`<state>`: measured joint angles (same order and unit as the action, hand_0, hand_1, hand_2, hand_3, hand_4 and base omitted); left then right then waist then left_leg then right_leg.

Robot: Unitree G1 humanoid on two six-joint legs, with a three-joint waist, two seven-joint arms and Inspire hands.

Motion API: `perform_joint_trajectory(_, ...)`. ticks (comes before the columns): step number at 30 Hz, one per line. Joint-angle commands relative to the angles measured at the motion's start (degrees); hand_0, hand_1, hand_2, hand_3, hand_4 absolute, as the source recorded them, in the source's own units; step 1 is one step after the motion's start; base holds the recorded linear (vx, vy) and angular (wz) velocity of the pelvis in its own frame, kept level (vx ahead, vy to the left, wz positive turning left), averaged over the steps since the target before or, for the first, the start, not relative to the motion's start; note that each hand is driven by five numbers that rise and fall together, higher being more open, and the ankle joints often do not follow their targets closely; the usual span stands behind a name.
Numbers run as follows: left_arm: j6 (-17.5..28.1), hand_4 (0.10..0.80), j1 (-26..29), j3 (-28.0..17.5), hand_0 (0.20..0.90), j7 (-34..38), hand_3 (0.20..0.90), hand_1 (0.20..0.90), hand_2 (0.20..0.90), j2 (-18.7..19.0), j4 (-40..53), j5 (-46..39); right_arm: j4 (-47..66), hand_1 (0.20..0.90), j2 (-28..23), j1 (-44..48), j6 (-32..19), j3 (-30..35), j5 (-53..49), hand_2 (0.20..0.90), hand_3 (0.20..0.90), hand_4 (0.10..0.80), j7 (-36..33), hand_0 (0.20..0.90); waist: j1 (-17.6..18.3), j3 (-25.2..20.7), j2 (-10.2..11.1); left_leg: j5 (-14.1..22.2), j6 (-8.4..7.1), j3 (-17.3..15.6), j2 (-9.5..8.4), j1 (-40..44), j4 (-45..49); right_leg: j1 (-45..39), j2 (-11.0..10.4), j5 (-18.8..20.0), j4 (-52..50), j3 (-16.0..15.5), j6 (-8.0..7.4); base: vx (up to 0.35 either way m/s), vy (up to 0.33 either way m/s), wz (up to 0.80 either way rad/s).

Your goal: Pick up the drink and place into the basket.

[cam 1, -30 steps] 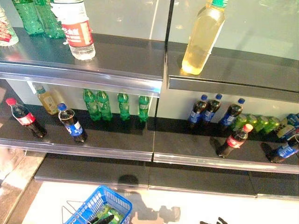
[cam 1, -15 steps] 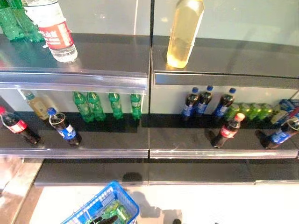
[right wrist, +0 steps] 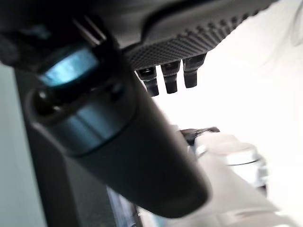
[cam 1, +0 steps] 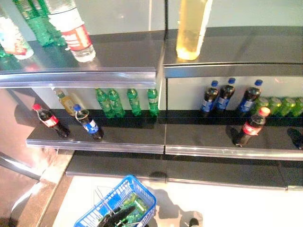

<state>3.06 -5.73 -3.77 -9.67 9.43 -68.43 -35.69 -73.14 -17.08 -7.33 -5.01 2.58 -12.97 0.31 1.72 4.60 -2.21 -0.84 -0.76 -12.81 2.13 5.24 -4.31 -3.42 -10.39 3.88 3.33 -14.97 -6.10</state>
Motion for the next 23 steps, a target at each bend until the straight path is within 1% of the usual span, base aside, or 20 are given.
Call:
perform_joint_trajectory(1, 7.2, 0.100, 3.9, -3.5, 0.300, -5.2, 0.200, 0.300, 0.300, 6.7, 4.0, 0.2, -0.5, 0.900, -0.8, 4.3, -1.9, 0.9, -0.5, 0.900, 0.900, 0.800, 0.7, 0.900, -2.6, -1.6, 0.2, 1.1, -1.58, 0.1, 0.45, 2.6, 0.2, -1.7, 2.2, -2.7, -4.5, -0.2, 0.09, 0.029, 0.060, 0.01)
perform_joint_trajectory(5, 6.7, 0.100, 4.2, -3.2, 0.300, -6.3, 0.200, 0.300, 0.300, 7.3, 4.0, -0.8, 0.0, 0.900, -0.1, 4.7, -1.2, 0.3, 0.0, 0.900, 0.900, 0.800, 0.7, 0.900, -2.6, -2.1, 0.8, 1.6, -0.79, -0.7, 0.25, 3.1, -0.3, -1.7, 2.1, -2.3, -4.5, -0.1, -0.35, 0.016, 0.028, 0.00)
perform_joint_trajectory(12, 6.1, 0.100, 4.8, -2.8, 0.300, -6.8, 0.200, 0.300, 0.300, 7.5, 3.3, -0.1, 0.0, 0.900, 0.6, 4.8, -0.9, -0.5, 0.1, 0.900, 0.900, 0.800, 1.0, 0.900, -2.7, -2.0, 1.6, 2.0, -0.13, -1.6, 0.20, 3.4, 0.0, -1.6, 1.9, -2.1, -5.2, 0.2, -0.53, 0.012, -0.001, -0.01)
perform_joint_trajectory(19, 5.7, 0.100, 4.9, -2.6, 0.300, -6.8, 0.200, 0.300, 0.300, 7.9, 3.5, 0.2, 0.5, 0.900, 0.6, 4.8, 0.0, -0.7, 0.4, 0.900, 0.900, 0.800, 1.1, 0.900, -2.6, -2.2, 1.9, 2.0, -0.06, -2.0, 0.28, 3.6, -0.1, -2.0, 2.1, -2.1, -4.5, 0.7, -0.46, 0.000, 0.000, 0.00)
perform_joint_trajectory(23, 5.7, 0.100, 4.8, -2.5, 0.300, -6.9, 0.200, 0.300, 0.300, 7.8, 3.7, 0.4, 0.4, 0.900, 0.5, 4.5, -0.3, -0.6, 0.6, 0.900, 0.900, 0.800, 1.2, 0.900, -2.7, -2.3, 2.0, 1.9, -0.35, -2.3, 0.47, 3.7, -0.2, -2.5, 2.1, -1.8, -3.4, 0.5, -0.52, 0.000, 0.000, 0.00)
